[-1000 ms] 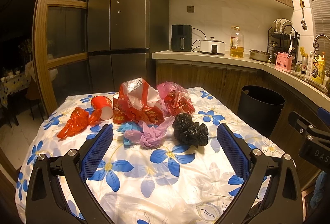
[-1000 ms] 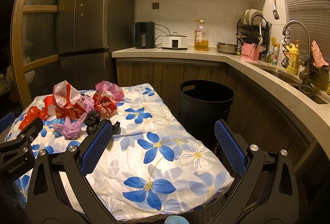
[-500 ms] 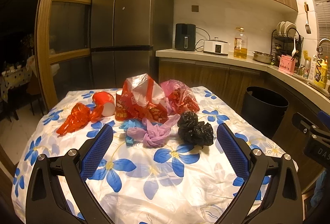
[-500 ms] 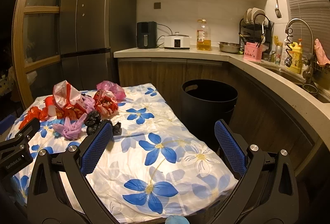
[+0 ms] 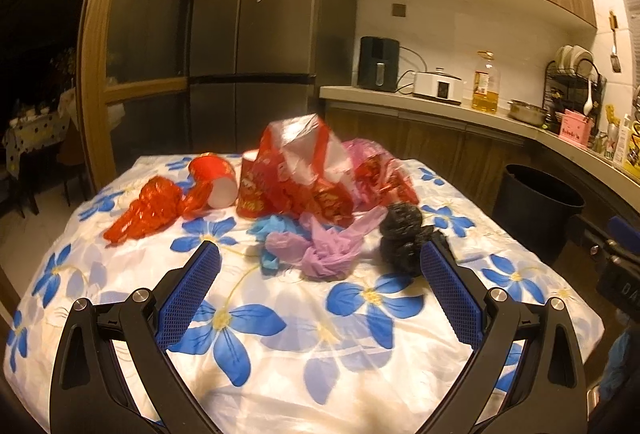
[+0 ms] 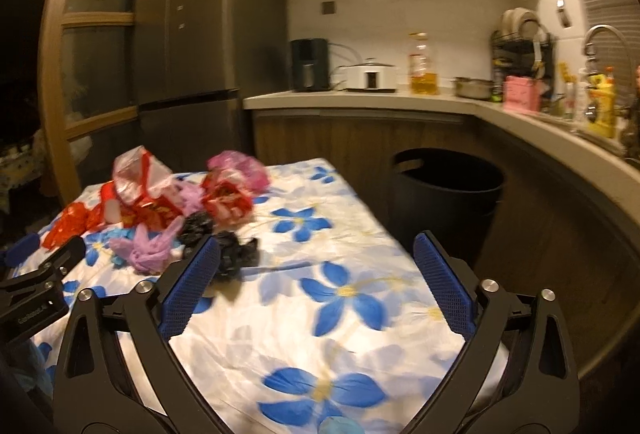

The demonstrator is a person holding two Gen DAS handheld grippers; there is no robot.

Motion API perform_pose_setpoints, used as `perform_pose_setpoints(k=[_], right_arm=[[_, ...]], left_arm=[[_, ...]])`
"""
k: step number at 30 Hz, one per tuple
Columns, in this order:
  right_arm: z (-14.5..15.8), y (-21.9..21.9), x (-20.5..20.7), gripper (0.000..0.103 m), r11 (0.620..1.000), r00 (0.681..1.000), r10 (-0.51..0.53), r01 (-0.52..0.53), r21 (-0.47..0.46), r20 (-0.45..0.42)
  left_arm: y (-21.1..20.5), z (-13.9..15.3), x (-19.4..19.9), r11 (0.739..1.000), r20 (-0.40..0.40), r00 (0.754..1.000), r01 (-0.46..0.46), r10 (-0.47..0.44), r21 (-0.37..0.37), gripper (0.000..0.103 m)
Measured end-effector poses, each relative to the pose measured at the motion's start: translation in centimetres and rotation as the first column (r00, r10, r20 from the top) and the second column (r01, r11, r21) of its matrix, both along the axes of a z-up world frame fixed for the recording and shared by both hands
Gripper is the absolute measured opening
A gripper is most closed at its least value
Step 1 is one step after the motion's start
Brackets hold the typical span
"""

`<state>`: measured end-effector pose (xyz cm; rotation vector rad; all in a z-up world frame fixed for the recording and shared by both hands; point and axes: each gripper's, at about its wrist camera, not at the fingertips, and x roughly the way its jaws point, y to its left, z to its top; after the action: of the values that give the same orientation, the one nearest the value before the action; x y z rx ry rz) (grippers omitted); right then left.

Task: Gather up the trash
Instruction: 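Grasp the black plastic bag with the right gripper while the left gripper grasps the lilac glove, then carry the black bag and lilac glove over the black bin with both grippers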

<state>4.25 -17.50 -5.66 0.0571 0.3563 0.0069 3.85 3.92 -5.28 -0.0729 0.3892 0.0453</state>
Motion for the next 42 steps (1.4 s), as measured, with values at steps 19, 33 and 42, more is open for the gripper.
perform_pose_setpoints(k=[19,33,42], right_arm=[[-7.4,6.0,11.0,0.030,0.962,0.938,0.268,-0.246,0.122,-0.219],[-5.4,2.8,9.1,0.005,0.959,0.956,0.259,-0.239,0.150,-0.136],[-4.8,1.2,7.9,0.005,0.960,0.961,0.253,-0.234,0.156,-0.111]], left_arm=[[1.6,-2.0,5.6,0.999,-0.053,0.998,-0.047,0.045,-0.022,0.080],[-0.7,-5.5,11.2,0.999,-0.274,0.962,-0.026,0.018,-0.026,0.048],[-1.2,-6.7,11.9,1.000,-0.334,0.942,-0.008,-0.003,-0.031,0.018]])
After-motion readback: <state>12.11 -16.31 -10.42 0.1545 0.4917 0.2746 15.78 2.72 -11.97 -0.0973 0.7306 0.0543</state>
